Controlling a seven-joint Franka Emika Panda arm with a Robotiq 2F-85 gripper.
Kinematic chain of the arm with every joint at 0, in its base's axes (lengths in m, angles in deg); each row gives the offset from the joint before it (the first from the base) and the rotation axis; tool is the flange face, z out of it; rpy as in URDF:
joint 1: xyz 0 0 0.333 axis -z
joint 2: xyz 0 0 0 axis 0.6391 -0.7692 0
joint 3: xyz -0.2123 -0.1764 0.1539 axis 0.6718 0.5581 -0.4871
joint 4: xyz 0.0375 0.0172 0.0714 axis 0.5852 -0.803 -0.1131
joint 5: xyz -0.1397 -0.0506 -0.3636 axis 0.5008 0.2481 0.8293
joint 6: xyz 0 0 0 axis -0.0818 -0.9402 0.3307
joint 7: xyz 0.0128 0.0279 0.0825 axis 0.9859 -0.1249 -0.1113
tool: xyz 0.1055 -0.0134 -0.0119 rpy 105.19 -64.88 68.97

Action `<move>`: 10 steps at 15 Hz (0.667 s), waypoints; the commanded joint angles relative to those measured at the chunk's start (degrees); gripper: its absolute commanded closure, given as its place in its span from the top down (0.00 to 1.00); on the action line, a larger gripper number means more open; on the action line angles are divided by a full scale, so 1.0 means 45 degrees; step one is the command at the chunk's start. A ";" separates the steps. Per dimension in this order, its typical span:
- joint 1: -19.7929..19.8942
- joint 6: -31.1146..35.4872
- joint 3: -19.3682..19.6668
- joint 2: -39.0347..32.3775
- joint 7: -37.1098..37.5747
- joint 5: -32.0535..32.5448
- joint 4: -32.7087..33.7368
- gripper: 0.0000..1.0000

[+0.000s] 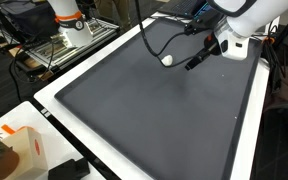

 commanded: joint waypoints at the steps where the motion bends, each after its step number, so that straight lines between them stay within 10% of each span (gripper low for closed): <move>1: -0.0093 -0.0314 0.0224 0.0966 0.0084 0.0335 -0.1089 1.00; 10: 0.0001 -0.1831 0.0320 0.2791 -0.1776 0.0892 -0.3602 1.00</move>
